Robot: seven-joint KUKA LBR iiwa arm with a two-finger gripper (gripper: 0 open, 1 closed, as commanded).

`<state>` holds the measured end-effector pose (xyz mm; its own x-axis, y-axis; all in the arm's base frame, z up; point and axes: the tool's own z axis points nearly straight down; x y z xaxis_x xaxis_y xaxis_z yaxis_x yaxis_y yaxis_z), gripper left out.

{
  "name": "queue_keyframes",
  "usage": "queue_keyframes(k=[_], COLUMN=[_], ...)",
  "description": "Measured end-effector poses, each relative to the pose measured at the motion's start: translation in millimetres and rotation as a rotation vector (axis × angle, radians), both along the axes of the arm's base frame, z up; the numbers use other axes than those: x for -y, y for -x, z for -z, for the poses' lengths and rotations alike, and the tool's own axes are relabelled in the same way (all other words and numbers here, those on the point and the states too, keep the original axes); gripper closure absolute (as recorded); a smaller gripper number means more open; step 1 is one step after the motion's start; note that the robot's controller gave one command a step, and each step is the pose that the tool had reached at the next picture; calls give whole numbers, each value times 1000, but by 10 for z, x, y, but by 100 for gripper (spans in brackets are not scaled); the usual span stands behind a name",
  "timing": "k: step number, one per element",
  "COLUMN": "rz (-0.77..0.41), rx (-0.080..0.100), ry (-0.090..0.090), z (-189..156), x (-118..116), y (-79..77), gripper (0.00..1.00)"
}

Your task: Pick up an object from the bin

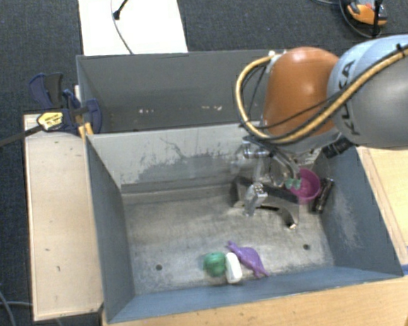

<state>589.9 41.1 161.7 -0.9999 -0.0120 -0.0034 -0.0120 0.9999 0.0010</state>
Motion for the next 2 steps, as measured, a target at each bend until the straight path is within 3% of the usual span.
queue_keyframes(k=[1,2], rz=[128,179], rx=[13,3], ry=[-4,0], z=[376,477], x=[236,307], y=[39,72], gripper=[0,0])
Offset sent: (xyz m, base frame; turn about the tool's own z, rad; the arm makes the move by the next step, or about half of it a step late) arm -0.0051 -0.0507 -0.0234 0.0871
